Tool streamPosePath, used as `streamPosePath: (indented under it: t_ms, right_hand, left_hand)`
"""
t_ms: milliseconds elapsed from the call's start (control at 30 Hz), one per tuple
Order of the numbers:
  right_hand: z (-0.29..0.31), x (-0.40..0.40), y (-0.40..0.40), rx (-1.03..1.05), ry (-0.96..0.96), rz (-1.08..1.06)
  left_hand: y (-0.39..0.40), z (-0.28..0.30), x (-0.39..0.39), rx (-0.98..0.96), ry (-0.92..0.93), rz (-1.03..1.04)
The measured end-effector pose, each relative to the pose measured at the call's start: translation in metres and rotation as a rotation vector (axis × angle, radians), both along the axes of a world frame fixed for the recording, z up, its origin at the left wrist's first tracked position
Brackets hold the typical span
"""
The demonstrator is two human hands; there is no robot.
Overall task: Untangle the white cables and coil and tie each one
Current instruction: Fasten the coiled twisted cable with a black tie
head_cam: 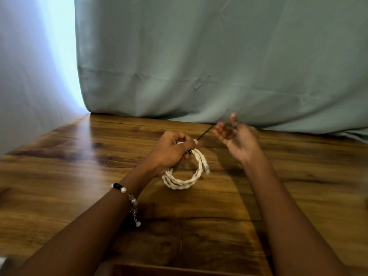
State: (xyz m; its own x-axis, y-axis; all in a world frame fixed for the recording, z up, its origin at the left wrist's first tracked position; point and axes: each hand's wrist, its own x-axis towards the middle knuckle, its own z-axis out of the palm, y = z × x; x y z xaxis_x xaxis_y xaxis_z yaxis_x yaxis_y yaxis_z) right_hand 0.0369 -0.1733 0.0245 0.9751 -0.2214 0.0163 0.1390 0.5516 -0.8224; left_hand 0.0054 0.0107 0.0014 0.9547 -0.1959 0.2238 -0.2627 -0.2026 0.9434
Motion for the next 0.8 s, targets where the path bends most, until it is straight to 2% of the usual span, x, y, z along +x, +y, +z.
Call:
streamPosePath:
  t_ms: [100,167,267,433,633,800]
  right_hand:
    - [-0.01,-0.007,0.026,-0.291,0.101,0.241]
    - [-0.012,-0.012,0.046,-0.302,0.1,0.323]
    - [-0.011,-0.014,0.06,-0.228,0.073,0.265]
    - [-0.011,-0.011,0.052,-0.142,0.024,0.168]
    - [-0.006,-0.007,0.052,-0.14,0.059,0.057]
    - [-0.001,-0.003,0.047,-0.151,0.086,-0.036]
  left_hand:
    - [0.0,-0.001,0.001,-0.063,-0.023,0.049]
    - [-0.001,0.0,0.0,-0.073,-0.047,0.071]
    - [-0.002,-0.001,0.0,-0.068,-0.071,0.114]
    - [-0.006,-0.004,0.003,-0.078,-0.007,0.123]
    - [-0.017,0.003,-0.004,-0.086,0.03,0.007]
    - [-0.026,0.002,0.0,-0.042,0.136,-0.062]
